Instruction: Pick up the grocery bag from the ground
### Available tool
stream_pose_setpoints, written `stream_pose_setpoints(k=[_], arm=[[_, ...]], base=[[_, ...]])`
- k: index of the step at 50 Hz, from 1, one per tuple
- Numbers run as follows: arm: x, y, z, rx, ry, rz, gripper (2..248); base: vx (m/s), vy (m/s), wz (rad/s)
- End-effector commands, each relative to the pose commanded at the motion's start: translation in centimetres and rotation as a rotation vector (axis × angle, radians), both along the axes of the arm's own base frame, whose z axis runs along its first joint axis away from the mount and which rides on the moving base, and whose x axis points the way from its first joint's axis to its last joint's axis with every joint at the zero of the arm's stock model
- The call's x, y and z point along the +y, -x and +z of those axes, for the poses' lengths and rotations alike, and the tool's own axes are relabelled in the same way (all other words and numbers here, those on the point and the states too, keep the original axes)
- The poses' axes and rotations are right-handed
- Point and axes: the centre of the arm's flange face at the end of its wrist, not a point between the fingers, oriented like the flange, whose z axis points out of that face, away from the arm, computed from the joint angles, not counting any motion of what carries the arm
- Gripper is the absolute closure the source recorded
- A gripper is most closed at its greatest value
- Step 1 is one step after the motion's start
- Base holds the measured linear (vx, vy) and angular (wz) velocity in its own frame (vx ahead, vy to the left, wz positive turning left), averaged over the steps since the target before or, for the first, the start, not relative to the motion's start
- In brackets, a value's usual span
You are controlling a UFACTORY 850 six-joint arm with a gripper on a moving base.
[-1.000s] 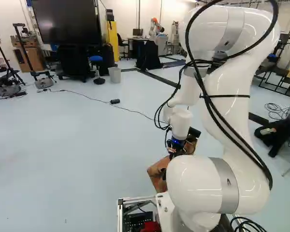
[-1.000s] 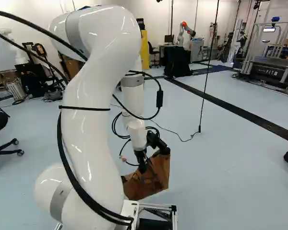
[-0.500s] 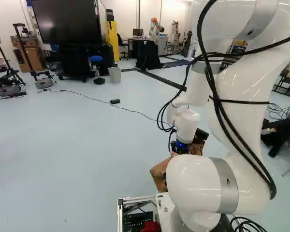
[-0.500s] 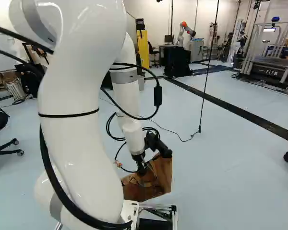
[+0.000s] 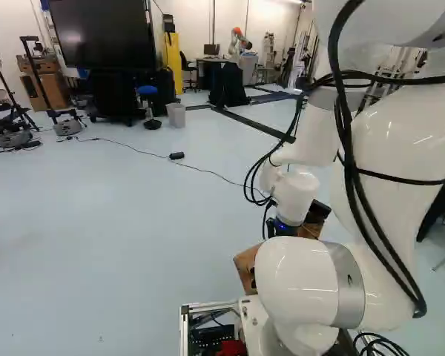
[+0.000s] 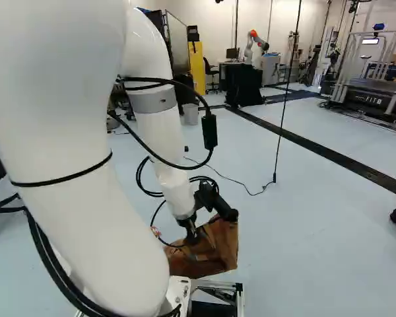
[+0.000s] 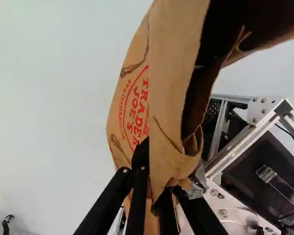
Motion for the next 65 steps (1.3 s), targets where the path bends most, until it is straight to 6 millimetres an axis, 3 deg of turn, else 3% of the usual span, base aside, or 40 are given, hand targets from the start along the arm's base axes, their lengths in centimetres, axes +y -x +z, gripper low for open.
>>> stream_pose_setpoints(k=[34,65], arm=[[0.1,-0.4,0.6,-0.053,0.054,0.061,228],[0.6,-1.7,2.5,-0.223,0.199,0.236,228]], base=[[0.000,0.000,0.000],[0.000,0.000,0.000]])
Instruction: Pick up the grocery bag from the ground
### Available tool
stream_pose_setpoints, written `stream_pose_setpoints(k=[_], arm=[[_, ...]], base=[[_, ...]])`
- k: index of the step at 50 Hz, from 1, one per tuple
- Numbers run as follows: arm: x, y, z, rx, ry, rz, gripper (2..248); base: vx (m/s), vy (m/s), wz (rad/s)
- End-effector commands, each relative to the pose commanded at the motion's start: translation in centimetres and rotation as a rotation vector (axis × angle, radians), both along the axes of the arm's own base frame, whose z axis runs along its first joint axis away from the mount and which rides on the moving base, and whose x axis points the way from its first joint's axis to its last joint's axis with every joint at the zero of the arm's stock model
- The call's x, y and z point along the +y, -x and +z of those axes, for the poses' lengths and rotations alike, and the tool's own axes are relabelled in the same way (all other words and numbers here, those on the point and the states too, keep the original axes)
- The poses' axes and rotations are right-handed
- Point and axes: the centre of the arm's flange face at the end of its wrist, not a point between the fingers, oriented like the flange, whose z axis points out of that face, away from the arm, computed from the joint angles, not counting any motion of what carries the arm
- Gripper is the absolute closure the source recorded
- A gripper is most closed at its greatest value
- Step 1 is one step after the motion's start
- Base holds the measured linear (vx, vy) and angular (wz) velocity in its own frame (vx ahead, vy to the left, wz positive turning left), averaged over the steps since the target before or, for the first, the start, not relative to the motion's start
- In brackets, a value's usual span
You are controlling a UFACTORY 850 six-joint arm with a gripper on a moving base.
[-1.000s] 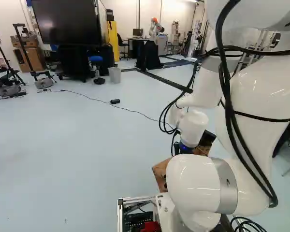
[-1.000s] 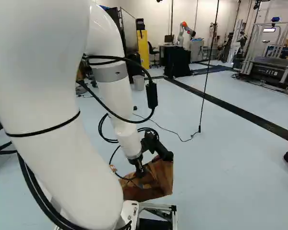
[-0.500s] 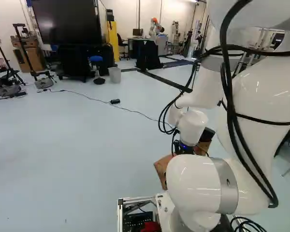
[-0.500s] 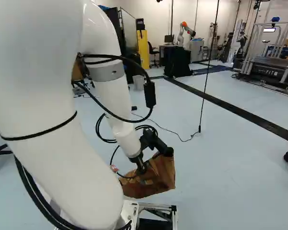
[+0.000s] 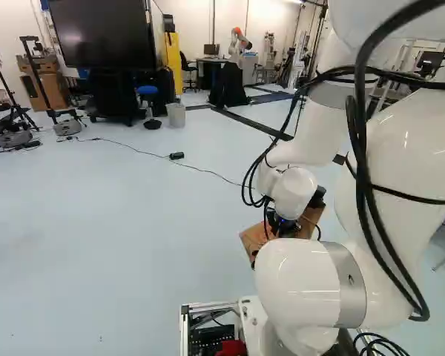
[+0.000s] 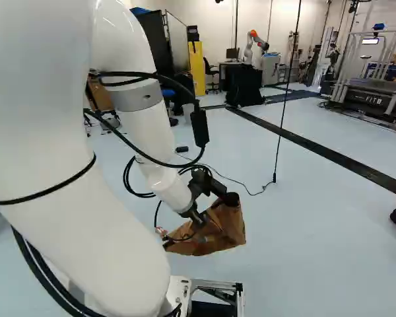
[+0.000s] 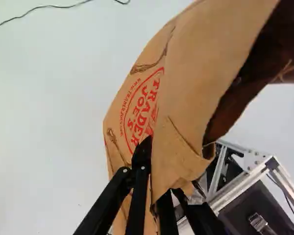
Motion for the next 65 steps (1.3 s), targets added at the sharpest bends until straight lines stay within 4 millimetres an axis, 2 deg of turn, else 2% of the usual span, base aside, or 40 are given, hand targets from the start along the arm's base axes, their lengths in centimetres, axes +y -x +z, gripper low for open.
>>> stream_pose_setpoints(k=[34,65], arm=[[2.2,-2.0,4.1,-0.350,0.208,0.305,228],[4.7,-2.6,7.4,-0.622,0.309,0.508,228]], base=[[0.000,0.000,0.000],[0.000,0.000,0.000]])
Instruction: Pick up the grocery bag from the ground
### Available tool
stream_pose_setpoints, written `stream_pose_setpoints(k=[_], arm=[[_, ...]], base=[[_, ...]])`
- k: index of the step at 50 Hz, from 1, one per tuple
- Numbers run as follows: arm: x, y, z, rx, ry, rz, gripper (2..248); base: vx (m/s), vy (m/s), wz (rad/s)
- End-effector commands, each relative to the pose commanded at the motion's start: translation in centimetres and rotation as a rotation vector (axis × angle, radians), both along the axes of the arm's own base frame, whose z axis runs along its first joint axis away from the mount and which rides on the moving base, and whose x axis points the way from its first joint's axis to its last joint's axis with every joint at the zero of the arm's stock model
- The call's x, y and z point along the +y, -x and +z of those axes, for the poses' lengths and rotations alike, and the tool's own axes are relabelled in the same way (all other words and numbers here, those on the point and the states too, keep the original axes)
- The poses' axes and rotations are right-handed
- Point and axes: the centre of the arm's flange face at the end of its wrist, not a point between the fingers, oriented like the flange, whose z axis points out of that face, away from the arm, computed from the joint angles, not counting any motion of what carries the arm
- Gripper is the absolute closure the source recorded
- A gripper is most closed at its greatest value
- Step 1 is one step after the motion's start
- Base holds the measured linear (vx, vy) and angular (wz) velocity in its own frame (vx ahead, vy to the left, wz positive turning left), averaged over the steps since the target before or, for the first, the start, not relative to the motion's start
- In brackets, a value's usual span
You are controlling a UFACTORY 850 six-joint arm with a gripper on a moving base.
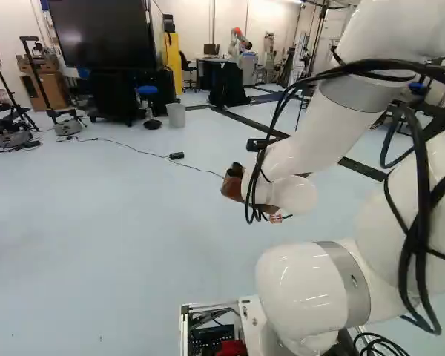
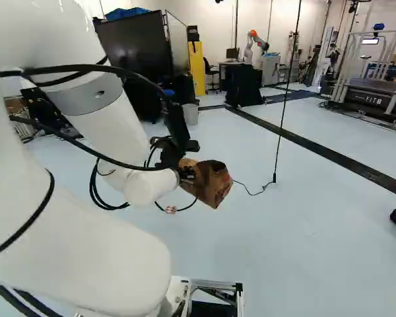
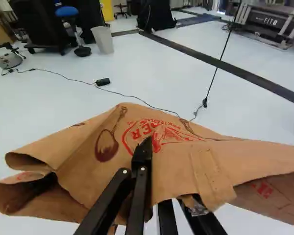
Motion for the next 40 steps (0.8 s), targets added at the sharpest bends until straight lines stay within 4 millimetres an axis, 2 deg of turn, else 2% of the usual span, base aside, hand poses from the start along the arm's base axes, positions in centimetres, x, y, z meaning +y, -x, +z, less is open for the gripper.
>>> stream_pose_setpoints(k=[40], arm=[[1.5,0.1,1.7,-0.142,0.036,0.114,228]], base=[[0.000,0.000,0.000]])
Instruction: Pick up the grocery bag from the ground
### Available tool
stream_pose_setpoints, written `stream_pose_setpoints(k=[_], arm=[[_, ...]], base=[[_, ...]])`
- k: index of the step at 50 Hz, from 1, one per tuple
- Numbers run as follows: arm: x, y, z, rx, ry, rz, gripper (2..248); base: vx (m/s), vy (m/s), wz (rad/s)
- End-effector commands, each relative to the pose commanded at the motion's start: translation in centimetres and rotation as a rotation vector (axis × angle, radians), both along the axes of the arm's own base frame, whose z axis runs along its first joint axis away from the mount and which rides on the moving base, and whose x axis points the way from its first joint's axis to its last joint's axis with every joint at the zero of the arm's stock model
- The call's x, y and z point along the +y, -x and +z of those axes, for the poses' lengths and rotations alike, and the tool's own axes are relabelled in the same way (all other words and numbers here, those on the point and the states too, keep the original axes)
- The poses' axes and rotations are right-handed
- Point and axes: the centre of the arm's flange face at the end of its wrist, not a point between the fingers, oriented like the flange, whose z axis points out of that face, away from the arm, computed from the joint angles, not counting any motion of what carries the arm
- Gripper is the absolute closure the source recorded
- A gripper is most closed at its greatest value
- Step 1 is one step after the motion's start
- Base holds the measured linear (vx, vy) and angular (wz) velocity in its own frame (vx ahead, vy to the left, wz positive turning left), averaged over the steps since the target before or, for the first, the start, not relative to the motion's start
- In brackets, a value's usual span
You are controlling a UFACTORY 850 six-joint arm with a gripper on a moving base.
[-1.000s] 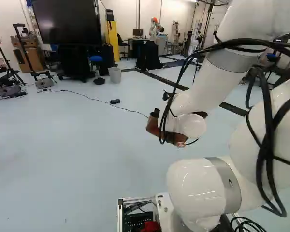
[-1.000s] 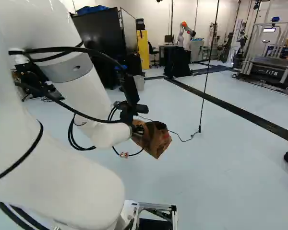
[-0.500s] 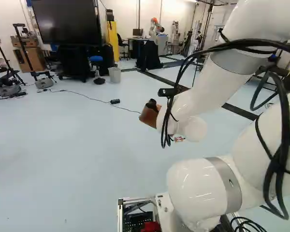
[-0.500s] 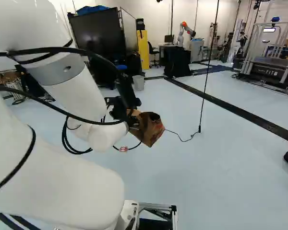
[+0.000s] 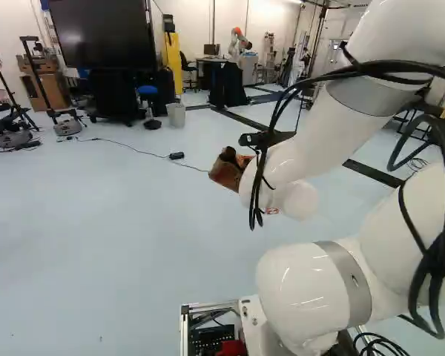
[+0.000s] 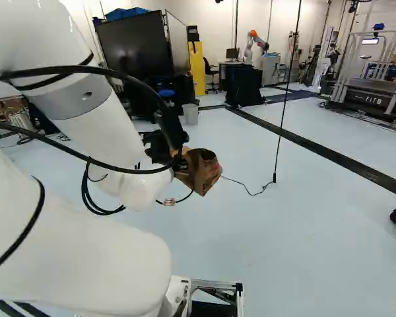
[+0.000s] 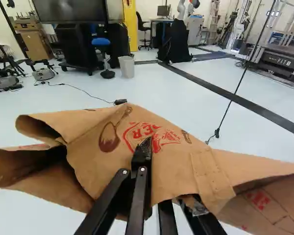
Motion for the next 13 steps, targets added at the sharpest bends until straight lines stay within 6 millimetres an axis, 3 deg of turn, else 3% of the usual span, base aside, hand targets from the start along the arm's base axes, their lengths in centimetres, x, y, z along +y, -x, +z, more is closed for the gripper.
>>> stream_pose_setpoints(k=[13], arm=[[0.01,0.00,0.01,-0.001,0.000,0.001,228]], base=[[0.000,0.000,0.000]])
